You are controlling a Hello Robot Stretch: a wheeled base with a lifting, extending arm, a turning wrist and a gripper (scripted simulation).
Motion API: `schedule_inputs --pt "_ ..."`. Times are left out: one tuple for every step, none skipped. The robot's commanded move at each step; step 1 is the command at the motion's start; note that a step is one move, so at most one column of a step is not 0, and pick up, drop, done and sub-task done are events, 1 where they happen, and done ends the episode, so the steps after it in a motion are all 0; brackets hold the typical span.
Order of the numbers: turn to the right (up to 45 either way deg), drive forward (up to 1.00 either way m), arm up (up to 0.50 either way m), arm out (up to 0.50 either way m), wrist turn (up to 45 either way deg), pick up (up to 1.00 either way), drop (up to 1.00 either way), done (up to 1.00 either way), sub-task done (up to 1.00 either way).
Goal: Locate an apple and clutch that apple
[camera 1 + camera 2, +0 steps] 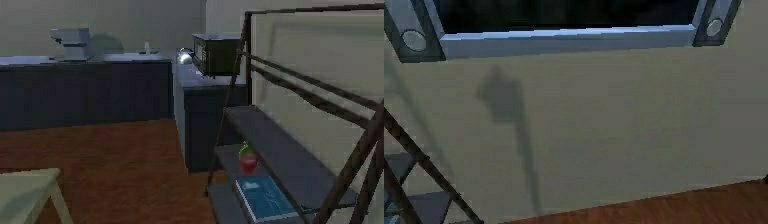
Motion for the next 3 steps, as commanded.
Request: schedule_inputs --pt "-45.0 0.00 0.00 0.00 0.0 0.00 0.00 0.00 0.00" --pt "-24.0 0.00 0.00 0.00 0.0 0.00 0.00 0.00 0.00" --pt "45.0 0.00 0.00 0.00 0.0 0.00 0.00 0.00 0.00"
